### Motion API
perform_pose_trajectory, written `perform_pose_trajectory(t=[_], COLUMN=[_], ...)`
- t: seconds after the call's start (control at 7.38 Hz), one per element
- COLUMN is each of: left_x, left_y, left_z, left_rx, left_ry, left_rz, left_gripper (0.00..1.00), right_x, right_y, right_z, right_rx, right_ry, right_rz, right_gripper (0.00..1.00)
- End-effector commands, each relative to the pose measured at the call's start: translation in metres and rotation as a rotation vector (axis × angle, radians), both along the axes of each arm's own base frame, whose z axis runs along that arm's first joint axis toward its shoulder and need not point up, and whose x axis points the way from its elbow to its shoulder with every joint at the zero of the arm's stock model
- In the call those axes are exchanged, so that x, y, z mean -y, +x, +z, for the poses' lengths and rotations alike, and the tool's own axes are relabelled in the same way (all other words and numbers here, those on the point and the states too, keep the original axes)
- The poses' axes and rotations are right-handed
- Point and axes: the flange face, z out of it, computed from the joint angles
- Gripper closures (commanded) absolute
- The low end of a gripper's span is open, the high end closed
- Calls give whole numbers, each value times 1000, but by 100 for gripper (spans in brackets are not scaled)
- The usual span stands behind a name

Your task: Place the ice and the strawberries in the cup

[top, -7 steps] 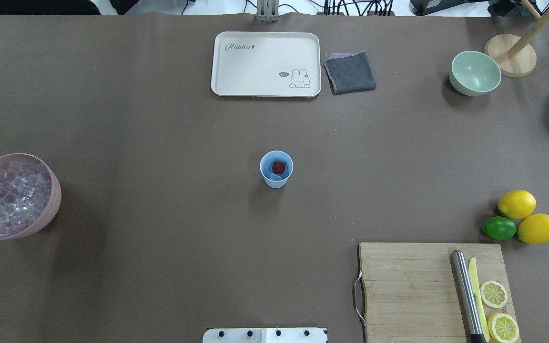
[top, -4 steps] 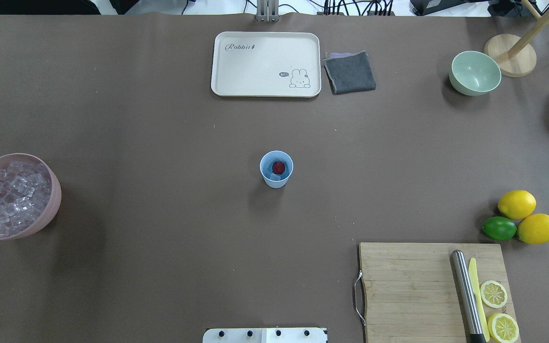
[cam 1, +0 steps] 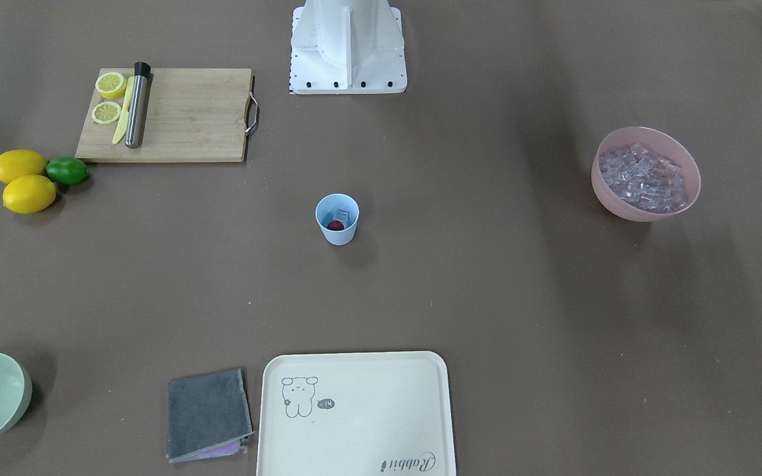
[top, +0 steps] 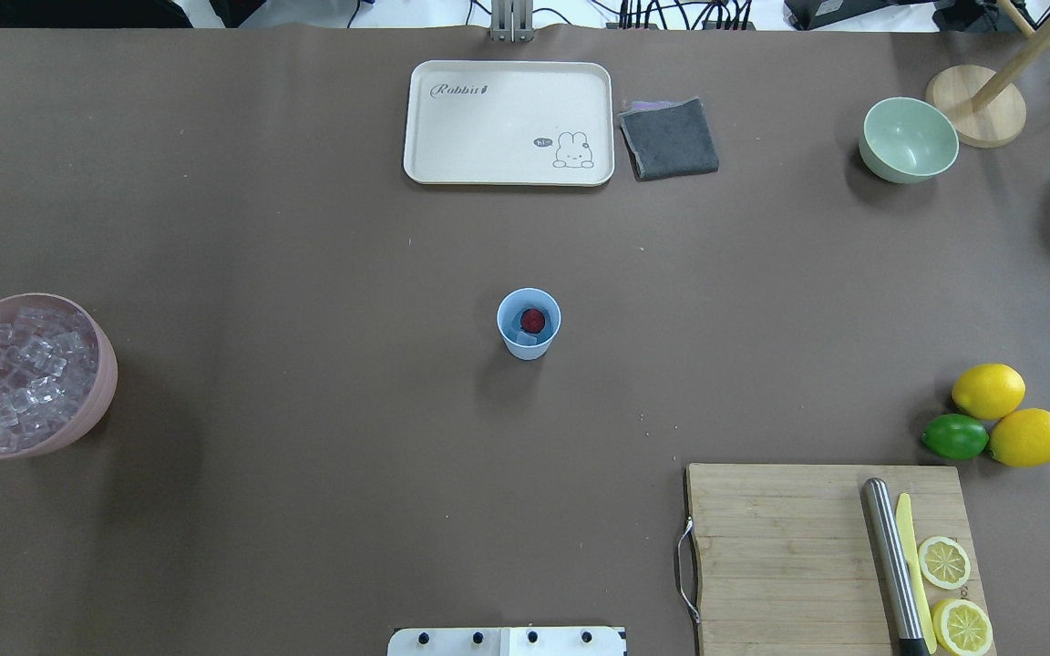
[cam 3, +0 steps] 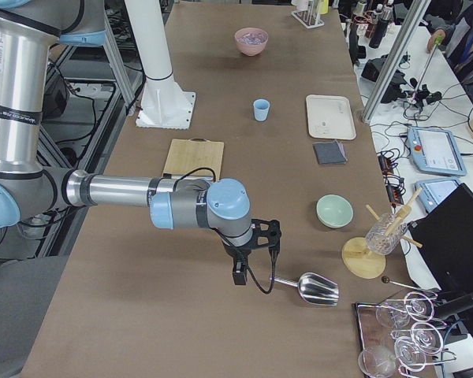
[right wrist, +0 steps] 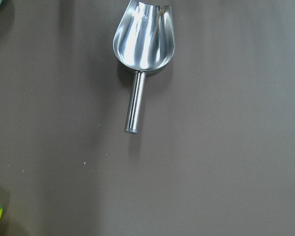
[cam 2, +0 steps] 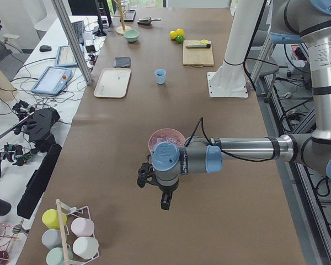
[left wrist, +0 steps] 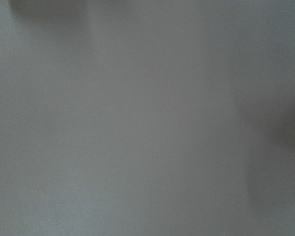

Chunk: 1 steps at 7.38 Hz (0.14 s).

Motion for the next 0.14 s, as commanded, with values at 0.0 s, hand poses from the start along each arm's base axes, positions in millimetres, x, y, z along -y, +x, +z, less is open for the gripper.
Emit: perform_pose_trajectory(t=[0.0], left_x=[0], left_y=[0], left_z=[0], left_rx=[0], left_ry=[0], left_rz=[0], left_gripper=[0], right_x=[0], right_y=[1], right_z=[-3], right_rx=[-1], right_ry=[7], right_rz=[4], right_gripper=[0])
